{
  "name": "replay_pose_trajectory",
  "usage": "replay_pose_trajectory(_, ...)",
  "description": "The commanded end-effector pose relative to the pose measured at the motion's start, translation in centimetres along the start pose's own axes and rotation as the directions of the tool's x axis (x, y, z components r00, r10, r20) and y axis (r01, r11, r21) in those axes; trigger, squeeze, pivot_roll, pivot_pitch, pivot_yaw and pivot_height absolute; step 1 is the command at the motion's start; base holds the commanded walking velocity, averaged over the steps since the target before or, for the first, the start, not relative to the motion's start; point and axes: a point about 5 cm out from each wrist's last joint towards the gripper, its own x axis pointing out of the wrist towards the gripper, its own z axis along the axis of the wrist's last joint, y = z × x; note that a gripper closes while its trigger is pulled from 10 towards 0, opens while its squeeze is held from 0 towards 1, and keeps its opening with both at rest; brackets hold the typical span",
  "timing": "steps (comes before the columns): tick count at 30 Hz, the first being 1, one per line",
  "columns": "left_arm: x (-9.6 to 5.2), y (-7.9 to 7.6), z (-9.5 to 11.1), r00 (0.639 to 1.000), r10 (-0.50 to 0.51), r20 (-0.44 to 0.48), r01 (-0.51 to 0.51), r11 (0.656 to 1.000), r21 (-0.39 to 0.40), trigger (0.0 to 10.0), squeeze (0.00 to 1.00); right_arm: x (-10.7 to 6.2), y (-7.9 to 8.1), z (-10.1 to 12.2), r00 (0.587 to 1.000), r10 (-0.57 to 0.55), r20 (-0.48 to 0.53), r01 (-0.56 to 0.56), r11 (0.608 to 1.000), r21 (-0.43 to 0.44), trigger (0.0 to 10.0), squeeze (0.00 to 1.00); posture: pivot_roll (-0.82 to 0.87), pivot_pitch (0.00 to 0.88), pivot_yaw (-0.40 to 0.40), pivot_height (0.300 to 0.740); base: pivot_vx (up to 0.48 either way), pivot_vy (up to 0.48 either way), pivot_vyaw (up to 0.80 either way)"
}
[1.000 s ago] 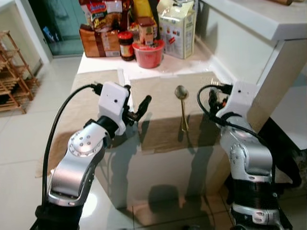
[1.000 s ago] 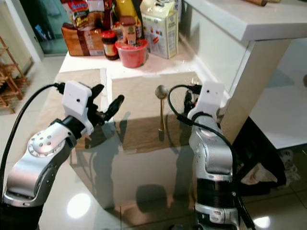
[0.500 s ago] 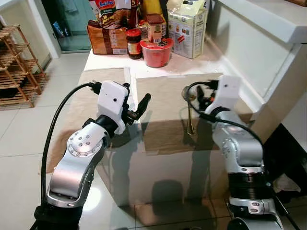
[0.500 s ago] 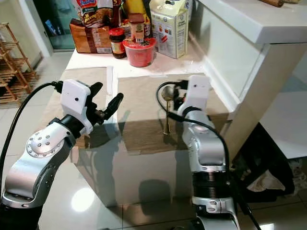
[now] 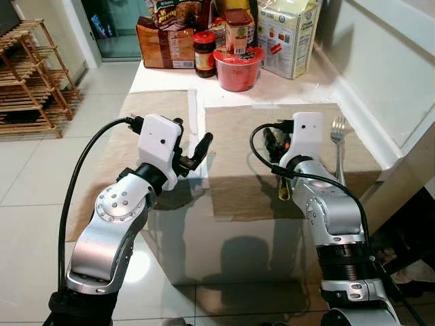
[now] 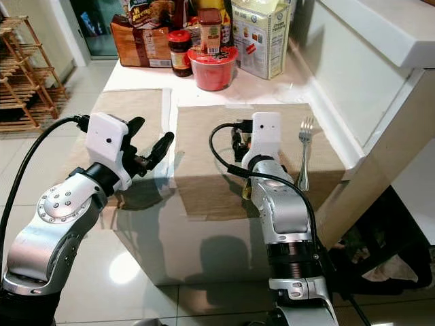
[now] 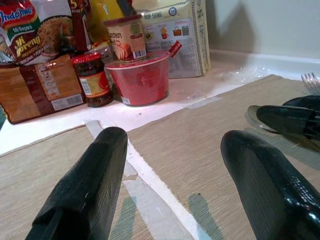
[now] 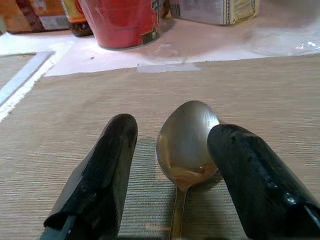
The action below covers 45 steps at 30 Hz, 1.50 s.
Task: Setting the table
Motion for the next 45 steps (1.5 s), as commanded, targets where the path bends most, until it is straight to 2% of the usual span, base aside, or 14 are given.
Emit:
replay_pose_trajectory(1, -0.2, 0.1, 0.2, 1.0, 0.011, 0.004, -0.011, 1.0, 0.008, 10.0, 0.0, -0.1, 0.7, 1.0, 0.999, 0.019, 0.028, -0.019, 1.0, 0.003, 10.0, 0.0, 0.15, 0.0, 0.013, 0.74, 0.0, 0.0, 0.0)
replay_pose_trajectory(13, -0.3, 0.1, 0.3, 1.0, 0.014, 0.006, -0.014, 1.0, 0.005, 10.0, 0.0, -0.5, 1.0, 1.1, 1.0, 0.005, -0.01, -0.005, 0.999, 0.037, 10.0, 0.0, 0.14, 0.0, 0.008, 0.74, 0.0, 0.0, 0.0)
replay_pose_trajectory(30, 0.0, 0.1, 0.4, 1.0, 0.013, 0.012, -0.013, 1.0, 0.003, 10.0, 0.0, -0.2, -0.3, -0.6, 0.98, -0.116, -0.163, 0.124, 0.991, 0.04, 10.0, 0.0, 0.14, 0.0, 0.007, 0.74, 0.0, 0.0, 0.0)
replay_pose_trajectory(36, 0.1, 0.1, 0.5, 1.0, 0.009, 0.015, -0.009, 1.0, 0.007, 10.0, 0.0, -0.3, -0.8, -1.6, 0.956, -0.157, -0.248, 0.187, 0.977, 0.104, 10.0, 0.0, 0.14, 0.0, 0.006, 0.74, 0.0, 0.0, 0.0)
replay_pose_trajectory(45, 0.2, 0.0, 0.5, 1.0, 0.007, 0.015, -0.007, 1.0, 0.001, 10.0, 0.0, -0.6, -0.6, -3.3, 0.924, -0.154, -0.35, 0.228, 0.956, 0.183, 10.0, 0.0, 0.13, 0.0, 0.003, 0.74, 0.0, 0.0, 0.0)
